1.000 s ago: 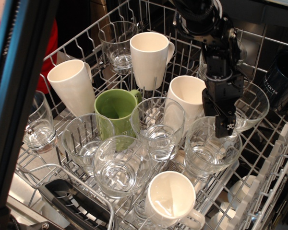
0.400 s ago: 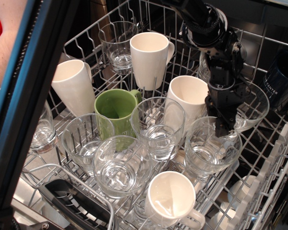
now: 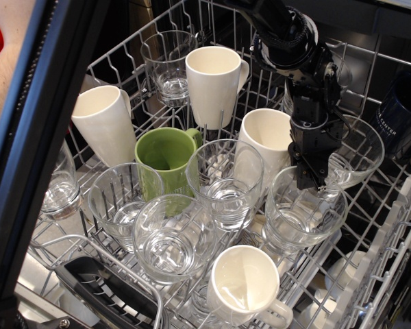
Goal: Pick up any cup
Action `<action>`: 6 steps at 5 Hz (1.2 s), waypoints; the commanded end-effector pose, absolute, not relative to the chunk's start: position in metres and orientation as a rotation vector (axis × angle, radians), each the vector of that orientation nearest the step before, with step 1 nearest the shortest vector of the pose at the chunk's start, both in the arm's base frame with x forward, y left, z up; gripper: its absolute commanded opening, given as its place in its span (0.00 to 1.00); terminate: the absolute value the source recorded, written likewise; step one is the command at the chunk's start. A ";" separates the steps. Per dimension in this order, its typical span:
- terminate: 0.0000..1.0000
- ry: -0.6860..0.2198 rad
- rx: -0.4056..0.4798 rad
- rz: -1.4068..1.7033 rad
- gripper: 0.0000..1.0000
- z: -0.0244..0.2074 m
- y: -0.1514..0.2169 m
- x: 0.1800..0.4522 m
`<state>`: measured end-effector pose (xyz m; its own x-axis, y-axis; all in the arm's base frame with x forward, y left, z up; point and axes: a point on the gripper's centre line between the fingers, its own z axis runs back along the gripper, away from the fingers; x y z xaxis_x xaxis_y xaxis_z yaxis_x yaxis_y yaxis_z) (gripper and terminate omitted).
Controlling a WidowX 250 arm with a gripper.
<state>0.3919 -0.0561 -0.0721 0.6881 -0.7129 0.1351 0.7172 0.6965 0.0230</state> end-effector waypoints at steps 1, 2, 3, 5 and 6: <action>0.00 -0.168 -0.058 -0.805 0.00 -0.032 -0.051 0.399; 0.00 -0.158 -0.080 -0.845 0.00 -0.004 -0.050 0.400; 0.00 -0.164 -0.097 -0.868 0.00 0.018 -0.055 0.387; 0.00 -0.221 -0.115 -0.894 0.00 0.052 -0.053 0.367; 0.00 -0.220 -0.138 -0.869 0.00 0.082 -0.059 0.369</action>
